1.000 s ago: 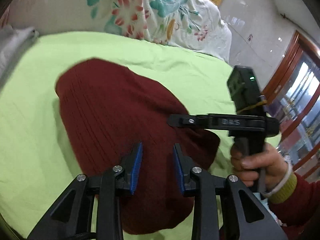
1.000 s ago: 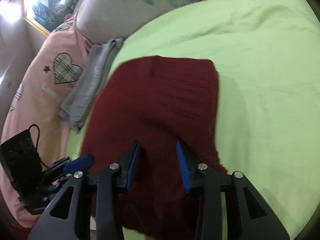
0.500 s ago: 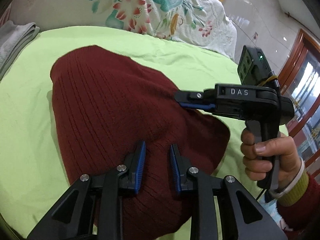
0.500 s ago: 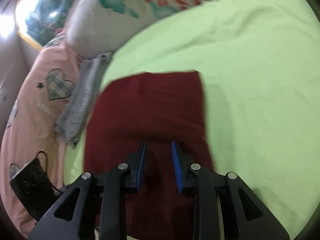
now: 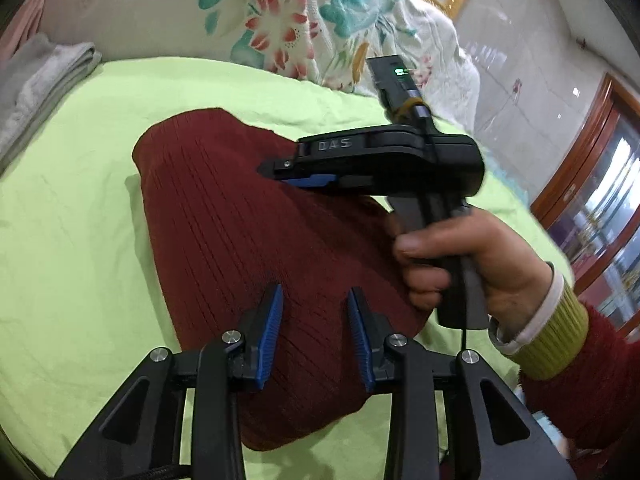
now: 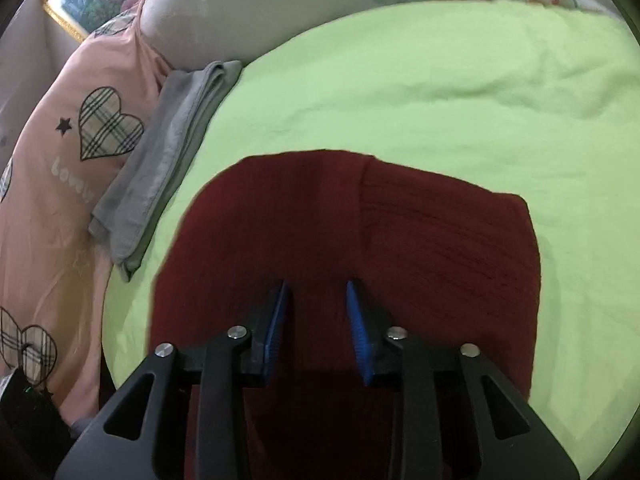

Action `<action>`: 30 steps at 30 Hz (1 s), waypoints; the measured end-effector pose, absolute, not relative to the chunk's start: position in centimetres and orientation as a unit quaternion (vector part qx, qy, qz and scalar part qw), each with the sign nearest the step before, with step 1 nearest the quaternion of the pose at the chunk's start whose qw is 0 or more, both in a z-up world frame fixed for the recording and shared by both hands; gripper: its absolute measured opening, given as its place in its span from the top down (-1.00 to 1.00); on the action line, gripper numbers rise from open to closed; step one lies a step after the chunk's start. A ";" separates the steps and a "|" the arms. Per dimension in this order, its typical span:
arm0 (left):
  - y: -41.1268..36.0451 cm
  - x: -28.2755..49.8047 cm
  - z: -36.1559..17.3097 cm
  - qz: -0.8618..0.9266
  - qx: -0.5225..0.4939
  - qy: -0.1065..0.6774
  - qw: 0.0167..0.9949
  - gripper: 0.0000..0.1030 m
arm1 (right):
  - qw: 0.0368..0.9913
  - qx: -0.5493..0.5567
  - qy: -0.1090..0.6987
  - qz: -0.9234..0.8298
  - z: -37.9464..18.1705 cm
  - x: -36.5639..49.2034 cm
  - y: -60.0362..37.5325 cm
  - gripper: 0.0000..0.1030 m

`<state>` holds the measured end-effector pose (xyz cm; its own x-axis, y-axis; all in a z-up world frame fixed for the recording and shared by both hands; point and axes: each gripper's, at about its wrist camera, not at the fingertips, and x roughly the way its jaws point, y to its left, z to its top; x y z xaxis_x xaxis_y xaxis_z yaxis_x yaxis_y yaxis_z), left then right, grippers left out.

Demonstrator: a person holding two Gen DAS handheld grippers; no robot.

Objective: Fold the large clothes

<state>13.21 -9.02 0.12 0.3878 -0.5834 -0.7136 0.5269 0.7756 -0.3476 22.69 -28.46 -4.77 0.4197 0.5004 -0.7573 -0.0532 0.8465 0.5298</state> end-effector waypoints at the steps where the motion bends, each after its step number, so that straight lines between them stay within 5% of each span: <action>1: -9.4 13.2 0.0 -0.331 -0.024 0.440 0.834 0.36 | 0.816 0.219 0.509 0.166 -4.9 22.7 -28.6 0.60; 3: -9.7 13.3 -0.1 -0.332 -0.018 0.442 0.833 0.36 | 0.817 0.228 0.505 0.161 -4.5 22.4 -29.1 0.67; 12: -6.5 11.5 1.7 -0.359 -0.048 0.429 0.828 0.33 | 0.827 0.262 0.463 0.182 0.3 12.0 -32.2 0.43; 23: -8.3 8.6 0.6 -0.331 0.041 0.429 0.839 0.19 | 0.818 0.269 0.489 0.139 -1.6 6.5 -33.8 0.38; 30: -4.1 7.6 2.4 -0.308 -0.002 0.416 0.856 0.17 | 0.828 0.253 0.449 0.220 2.0 3.9 -30.6 0.11</action>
<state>7.56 -4.15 2.45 0.4652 -0.5288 -0.7099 0.5251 0.8105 -0.2596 3.94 -30.58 2.01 0.4996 0.5915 -0.6329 -0.1366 0.7753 0.6167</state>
